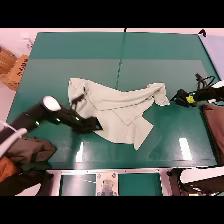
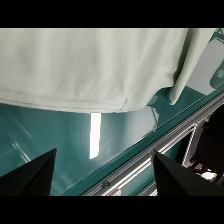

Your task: Fold the shirts.

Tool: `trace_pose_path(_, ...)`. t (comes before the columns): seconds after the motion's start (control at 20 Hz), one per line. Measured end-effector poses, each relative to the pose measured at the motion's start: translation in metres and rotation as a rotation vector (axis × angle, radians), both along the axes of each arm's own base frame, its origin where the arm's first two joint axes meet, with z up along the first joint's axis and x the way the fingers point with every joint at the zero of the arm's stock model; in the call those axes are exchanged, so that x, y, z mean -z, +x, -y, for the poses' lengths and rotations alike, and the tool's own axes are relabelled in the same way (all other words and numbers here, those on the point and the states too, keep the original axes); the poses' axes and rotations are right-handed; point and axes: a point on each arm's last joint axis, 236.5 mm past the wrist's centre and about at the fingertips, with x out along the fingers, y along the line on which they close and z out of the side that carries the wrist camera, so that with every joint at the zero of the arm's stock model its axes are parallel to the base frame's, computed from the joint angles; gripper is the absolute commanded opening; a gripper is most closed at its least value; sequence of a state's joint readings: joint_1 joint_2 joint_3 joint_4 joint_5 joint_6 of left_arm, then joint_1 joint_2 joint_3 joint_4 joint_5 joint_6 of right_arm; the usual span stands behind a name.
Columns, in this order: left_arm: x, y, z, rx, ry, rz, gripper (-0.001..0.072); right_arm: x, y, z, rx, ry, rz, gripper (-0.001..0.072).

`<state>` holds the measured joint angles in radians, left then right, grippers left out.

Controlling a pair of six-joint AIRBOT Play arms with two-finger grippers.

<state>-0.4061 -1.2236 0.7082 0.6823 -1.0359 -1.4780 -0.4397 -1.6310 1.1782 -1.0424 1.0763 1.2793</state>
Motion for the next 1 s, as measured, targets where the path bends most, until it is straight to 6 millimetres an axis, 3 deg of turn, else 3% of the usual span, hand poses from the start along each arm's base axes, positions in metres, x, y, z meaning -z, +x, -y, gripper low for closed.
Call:
trace_pose_path(0.2,0.027,-0.029,0.042,-0.021,-0.02,-0.054,0.0656,0.013,0.0,-0.013,-0.028,0.035,-0.02,0.0366)
trace_pose_path(0.3,0.04,-0.032,0.053,-0.055,-0.018,-0.075,0.0654,0.015,0.002,-0.018,-0.037,0.046,-0.021,0.0346)
trace_pose_path(0.4,0.049,-0.028,0.06,-0.105,-0.019,-0.08,0.0321,0.016,0.003,-0.022,-0.046,0.054,-0.018,0.0346)
trace_pose_path(0.55,0.056,-0.018,0.063,-0.144,-0.008,-0.055,0.031,0.016,0.002,-0.026,-0.059,0.066,-0.018,0.0346)
trace_pose_path(0.6,0.057,-0.014,0.062,-0.156,-0.006,-0.05,0.0261,0.016,0.002,-0.027,-0.061,0.069,-0.018,0.0347)
trace_pose_path(0.65,0.059,-0.007,0.059,-0.173,-0.002,-0.04,0.0092,0.016,0.002,-0.027,-0.064,0.07,-0.018,0.0346)
trace_pose_path(0.7,0.062,0.001,0.051,-0.187,0.011,-0.026,0.0028,0.016,0.002,-0.028,-0.064,0.072,-0.019,0.0343)
trace_pose_path(0.75,0.063,0.008,0.044,-0.198,0.019,-0.017,0.0028,0.016,0.001,-0.028,-0.068,0.073,-0.019,0.0295)
trace_pose_path(0.85,0.065,0.022,0.024,-0.224,0.034,-0.024,0.0027,0.016,0.001,-0.029,-0.07,0.075,-0.022,0.0274)
trace_pose_path(0.9,0.066,0.027,0.011,-0.23,0.044,-0.035,0.0027,0.016,0.0,-0.029,-0.072,0.078,-0.025,0.0176)
trace_pose_path(1.0,0.068,0.035,-0.018,-0.239,0.067,-0.057,0.0027,0.016,-0.003,-0.032,-0.079,0.087,-0.036,0.0081)
